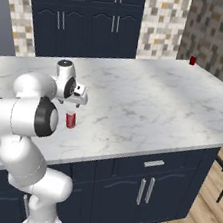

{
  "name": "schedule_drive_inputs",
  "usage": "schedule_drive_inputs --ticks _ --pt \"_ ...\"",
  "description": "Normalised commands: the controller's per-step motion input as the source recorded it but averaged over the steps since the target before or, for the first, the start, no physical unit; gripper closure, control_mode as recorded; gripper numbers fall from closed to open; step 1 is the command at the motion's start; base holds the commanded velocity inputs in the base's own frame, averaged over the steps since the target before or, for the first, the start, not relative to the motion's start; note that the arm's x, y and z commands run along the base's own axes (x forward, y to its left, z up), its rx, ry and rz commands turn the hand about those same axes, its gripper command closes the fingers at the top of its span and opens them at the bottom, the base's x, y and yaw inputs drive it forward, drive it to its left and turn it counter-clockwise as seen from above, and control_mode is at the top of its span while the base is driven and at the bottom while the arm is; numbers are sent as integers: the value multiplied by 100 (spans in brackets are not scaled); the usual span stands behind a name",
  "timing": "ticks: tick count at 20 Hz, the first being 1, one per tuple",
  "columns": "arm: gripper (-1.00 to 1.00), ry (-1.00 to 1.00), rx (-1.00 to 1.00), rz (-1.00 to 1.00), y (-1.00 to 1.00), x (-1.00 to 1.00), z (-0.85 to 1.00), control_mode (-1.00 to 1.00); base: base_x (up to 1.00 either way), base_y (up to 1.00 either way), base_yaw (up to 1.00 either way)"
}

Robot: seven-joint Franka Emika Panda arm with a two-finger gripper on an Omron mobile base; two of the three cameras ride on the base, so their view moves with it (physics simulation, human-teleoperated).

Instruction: Four empty soda cans are scattered around the kitchen. Gather all the cans and cluster them next to the stove for recycling.

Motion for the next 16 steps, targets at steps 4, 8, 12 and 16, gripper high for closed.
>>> schedule_drive_inputs --ticks 4,8,12,16 --pt "-100 5 0 0 0 1 -19 -100 0 0 0" --pt "-100 7 0 0 0 0 -20 -100 0 0 0" --pt "-100 8 0 0 0 4 -20 -100 0 0 0" --pt "-100 9 0 0 1 4 -20 -100 0 0 0"
